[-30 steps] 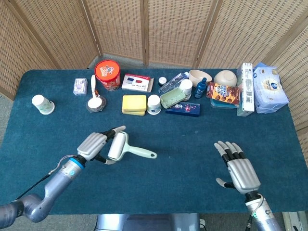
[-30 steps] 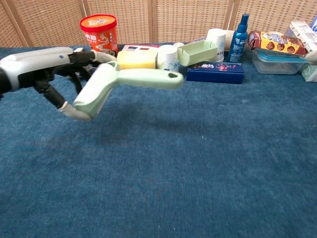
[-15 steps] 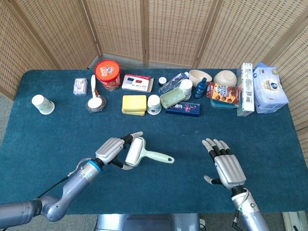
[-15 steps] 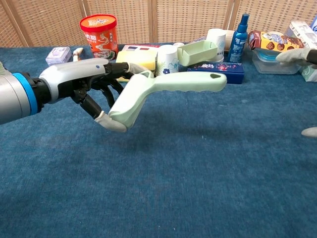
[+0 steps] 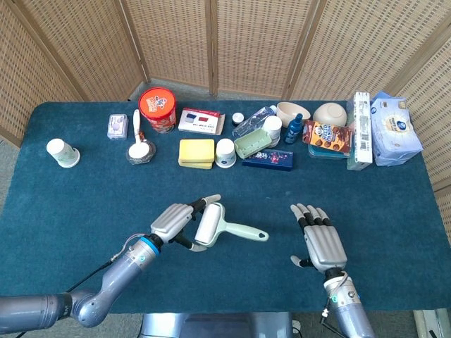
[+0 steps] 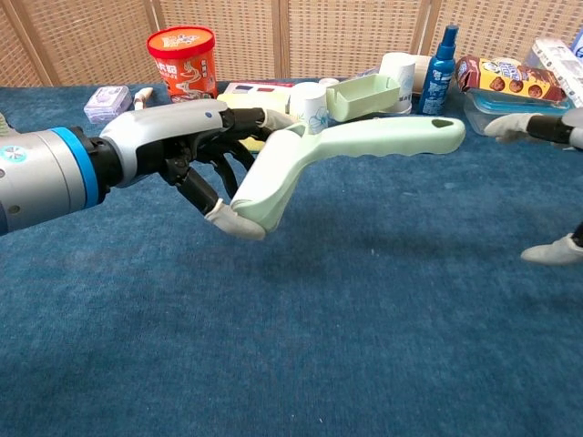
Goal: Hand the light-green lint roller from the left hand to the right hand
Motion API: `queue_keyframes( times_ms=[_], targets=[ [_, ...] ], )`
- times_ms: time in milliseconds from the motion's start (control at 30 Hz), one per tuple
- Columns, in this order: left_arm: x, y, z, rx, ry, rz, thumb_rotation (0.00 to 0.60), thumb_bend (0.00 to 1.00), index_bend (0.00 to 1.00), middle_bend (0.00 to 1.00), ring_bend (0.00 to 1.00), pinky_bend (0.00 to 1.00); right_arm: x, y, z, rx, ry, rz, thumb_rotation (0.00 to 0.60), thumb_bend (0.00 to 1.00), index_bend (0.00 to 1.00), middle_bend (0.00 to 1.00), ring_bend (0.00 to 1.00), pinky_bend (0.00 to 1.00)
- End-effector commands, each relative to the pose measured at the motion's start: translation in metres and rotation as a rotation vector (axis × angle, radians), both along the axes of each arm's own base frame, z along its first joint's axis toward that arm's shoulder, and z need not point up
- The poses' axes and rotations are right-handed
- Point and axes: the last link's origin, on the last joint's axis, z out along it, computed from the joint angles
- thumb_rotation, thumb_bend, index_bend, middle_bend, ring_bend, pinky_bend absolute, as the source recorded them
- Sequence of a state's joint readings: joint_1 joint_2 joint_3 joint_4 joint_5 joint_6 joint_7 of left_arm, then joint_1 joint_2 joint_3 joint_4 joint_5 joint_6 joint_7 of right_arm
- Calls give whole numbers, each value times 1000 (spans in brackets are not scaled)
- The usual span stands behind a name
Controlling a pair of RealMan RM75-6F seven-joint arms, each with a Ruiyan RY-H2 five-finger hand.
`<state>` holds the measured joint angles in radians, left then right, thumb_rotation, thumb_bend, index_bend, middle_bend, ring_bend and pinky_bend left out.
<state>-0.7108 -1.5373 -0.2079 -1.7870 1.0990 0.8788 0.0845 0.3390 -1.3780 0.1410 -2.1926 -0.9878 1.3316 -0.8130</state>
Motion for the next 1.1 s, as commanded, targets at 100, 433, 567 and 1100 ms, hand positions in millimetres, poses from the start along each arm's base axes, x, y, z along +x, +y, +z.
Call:
queue_keyframes(
  times_ms=[100, 433, 567, 1100],
  targets=[
    [8, -2, -2, 1, -9, 6, 600, 0, 254, 289, 279, 376, 13, 0, -9, -3, 12, -12, 600, 0, 0, 0, 0, 0],
    [17, -7, -9, 12, -15, 27, 600, 0, 251, 287, 278, 376, 20, -8, -18, 2, 29, -36, 600, 0, 0, 0, 0, 0],
    [18, -9, -13, 23, -1, 43, 600, 0, 248, 285, 276, 376, 22, -9, -17, -5, 32, -51, 600, 0, 0, 0, 0, 0],
    [19, -9, -19, 37, 59, 61, 600, 0, 234, 263, 267, 376, 30, -12, -10, -28, 48, -52, 600, 0, 0, 0, 0, 0]
  ],
)
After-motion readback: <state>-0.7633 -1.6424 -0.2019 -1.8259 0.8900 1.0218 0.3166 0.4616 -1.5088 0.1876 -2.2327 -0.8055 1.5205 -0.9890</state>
